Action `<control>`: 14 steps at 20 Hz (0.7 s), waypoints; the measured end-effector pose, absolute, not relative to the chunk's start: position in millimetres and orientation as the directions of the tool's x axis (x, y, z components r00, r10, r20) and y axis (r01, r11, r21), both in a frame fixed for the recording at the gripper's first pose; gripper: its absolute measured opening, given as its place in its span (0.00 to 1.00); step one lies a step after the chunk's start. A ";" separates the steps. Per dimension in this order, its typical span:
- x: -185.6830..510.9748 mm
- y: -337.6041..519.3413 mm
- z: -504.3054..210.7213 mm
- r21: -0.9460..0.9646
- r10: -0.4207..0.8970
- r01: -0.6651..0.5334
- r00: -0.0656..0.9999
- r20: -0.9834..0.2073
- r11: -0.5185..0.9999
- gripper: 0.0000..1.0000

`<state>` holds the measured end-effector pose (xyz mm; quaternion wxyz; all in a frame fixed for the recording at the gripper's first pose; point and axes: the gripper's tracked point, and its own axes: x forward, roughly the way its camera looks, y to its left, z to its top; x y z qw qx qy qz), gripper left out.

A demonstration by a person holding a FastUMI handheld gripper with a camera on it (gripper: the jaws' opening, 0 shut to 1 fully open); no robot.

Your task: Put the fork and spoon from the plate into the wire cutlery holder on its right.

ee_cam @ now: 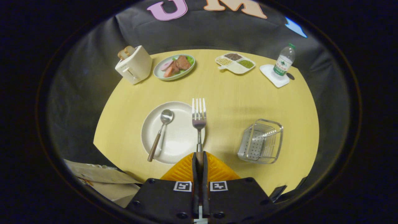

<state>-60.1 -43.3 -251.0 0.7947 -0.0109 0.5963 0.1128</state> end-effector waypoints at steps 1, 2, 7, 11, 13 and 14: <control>-59.3 -51.4 -248.4 0.110 0.158 -0.189 0.259 -0.953 0.976 0.08; -59.6 -61.0 -247.2 0.098 0.144 -0.185 0.253 -0.957 0.978 0.08; -65.2 -99.4 -241.7 0.057 0.095 -0.178 0.212 -0.973 0.982 0.07; -72.9 -131.1 -242.4 0.027 0.054 -0.160 0.168 -0.984 0.987 0.08; -76.8 -142.8 -242.7 0.019 0.041 -0.146 0.148 -0.988 0.989 0.07; -79.3 -147.9 -244.4 0.016 0.035 -0.140 0.135 -0.990 0.990 0.07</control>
